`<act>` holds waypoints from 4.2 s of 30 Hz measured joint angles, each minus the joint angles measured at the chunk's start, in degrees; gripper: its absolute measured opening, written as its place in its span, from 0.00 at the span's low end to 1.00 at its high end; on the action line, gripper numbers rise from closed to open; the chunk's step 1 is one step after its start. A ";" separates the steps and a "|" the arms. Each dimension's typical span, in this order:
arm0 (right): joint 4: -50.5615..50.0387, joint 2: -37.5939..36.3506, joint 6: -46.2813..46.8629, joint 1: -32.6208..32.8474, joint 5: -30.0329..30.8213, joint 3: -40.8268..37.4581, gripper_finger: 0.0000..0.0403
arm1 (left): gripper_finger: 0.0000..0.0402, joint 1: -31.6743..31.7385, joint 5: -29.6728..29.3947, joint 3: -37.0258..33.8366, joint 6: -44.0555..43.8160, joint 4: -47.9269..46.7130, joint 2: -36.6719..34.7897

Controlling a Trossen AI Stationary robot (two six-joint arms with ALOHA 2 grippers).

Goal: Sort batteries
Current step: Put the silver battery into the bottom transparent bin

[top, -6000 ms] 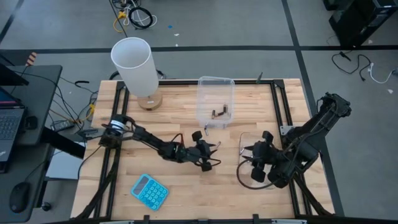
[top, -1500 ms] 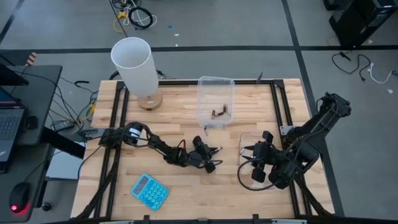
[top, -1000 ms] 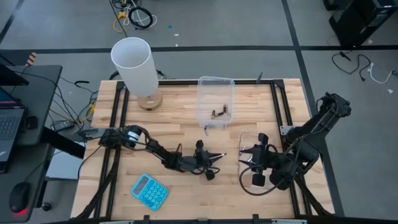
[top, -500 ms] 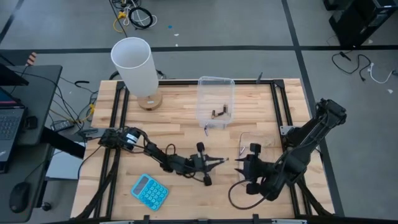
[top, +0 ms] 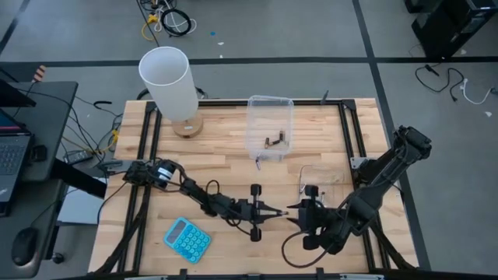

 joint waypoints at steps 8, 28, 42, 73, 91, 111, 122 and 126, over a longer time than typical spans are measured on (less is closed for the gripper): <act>0.01 -0.02 -0.46 -0.57 -0.12 0.00 0.36 | 0.06 0.00 2.44 4.23 2.59 -0.45 -0.09; -0.03 -0.07 -0.44 -0.55 -0.98 0.00 0.31 | 0.06 0.03 1.47 4.28 4.31 -1.39 -0.09; -0.02 -0.11 -2.93 -0.52 -1.64 0.00 0.05 | 0.08 0.05 1.17 4.28 4.31 -1.52 -0.09; -6.81 -4.08 5.88 -0.52 -8.37 0.04 0.07 | 0.32 -0.06 -7.63 4.21 -6.20 -13.46 -0.09; -37.54 -6.65 26.64 -4.50 -27.03 -2.03 0.07 | 0.32 -0.11 -9.21 4.19 -7.54 -15.70 -0.09; -17.93 -6.62 25.68 -7.02 -44.34 -18.15 0.08 | 0.32 -4.07 -33.50 4.24 8.75 -10.77 -0.09; -17.07 -6.62 26.16 -7.44 -44.72 -20.72 0.10 | 0.32 -4.98 -53.60 4.24 20.19 -9.63 -0.09; -16.77 -6.62 26.16 -7.76 -44.72 -20.72 0.12 | 0.32 -4.98 -60.60 4.24 25.45 -9.59 -0.09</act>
